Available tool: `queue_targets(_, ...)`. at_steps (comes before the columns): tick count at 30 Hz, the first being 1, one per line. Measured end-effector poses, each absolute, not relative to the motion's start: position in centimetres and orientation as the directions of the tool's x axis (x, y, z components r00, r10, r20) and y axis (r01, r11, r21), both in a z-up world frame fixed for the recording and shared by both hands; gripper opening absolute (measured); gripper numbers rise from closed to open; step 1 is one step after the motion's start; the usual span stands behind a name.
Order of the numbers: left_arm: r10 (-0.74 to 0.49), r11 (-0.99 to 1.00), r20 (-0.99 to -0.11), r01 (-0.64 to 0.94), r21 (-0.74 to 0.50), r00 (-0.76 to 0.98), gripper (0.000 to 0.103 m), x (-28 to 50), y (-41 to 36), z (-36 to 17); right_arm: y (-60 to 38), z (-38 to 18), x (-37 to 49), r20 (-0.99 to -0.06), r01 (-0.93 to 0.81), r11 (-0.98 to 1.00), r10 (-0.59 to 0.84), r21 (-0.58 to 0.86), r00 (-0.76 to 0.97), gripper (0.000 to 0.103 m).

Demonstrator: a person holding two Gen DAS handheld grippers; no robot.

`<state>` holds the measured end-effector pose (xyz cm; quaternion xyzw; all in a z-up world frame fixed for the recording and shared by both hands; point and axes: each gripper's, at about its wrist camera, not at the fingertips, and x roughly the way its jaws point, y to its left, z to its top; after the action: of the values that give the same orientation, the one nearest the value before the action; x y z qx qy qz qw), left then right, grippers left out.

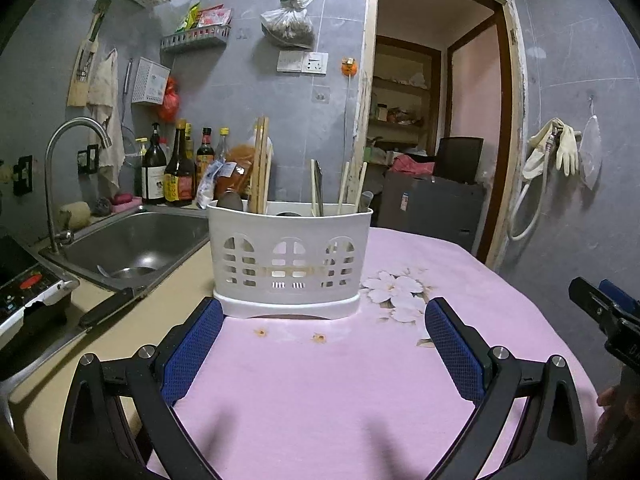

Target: Organize utensils

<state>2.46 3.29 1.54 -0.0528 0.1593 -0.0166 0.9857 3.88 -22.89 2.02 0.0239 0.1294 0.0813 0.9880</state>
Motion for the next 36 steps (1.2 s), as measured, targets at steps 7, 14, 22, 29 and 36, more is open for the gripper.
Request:
queue_targets(7,-0.052,0.993,-0.317,0.015,-0.118,0.947,0.099,2.5,3.42,1.44,-23.04,1.97,4.05,-0.262,-0.152,0.986,0.166,0.075,0.951,0.103)
queue_targets(14,-0.053,0.993,-0.316,0.017,-0.116,0.947,0.099,2.5,3.47,1.48,-22.81,1.97,3.96,-0.262,-0.154,0.985,0.168,0.072,0.95,0.103)
queue_targets(22,-0.05,0.993,-0.311,0.015,-0.113,0.949,0.099,2.42,3.24,1.64,-22.45,2.18,3.69,-0.254,-0.164,0.984,0.175,0.061,0.951,0.103)
queue_targets(29,-0.05,0.993,-0.311,0.016,-0.113,0.949,0.099,2.39,3.17,1.72,-22.43,2.21,3.68,-0.253,-0.165,0.984,0.175,0.063,0.951,0.103)
queue_targets(36,-0.05,0.994,-0.311,0.016,-0.109,0.949,0.099,2.38,3.07,1.83,-22.44,2.22,3.67,-0.253,-0.165,0.984,0.175,0.062,0.952,0.103)
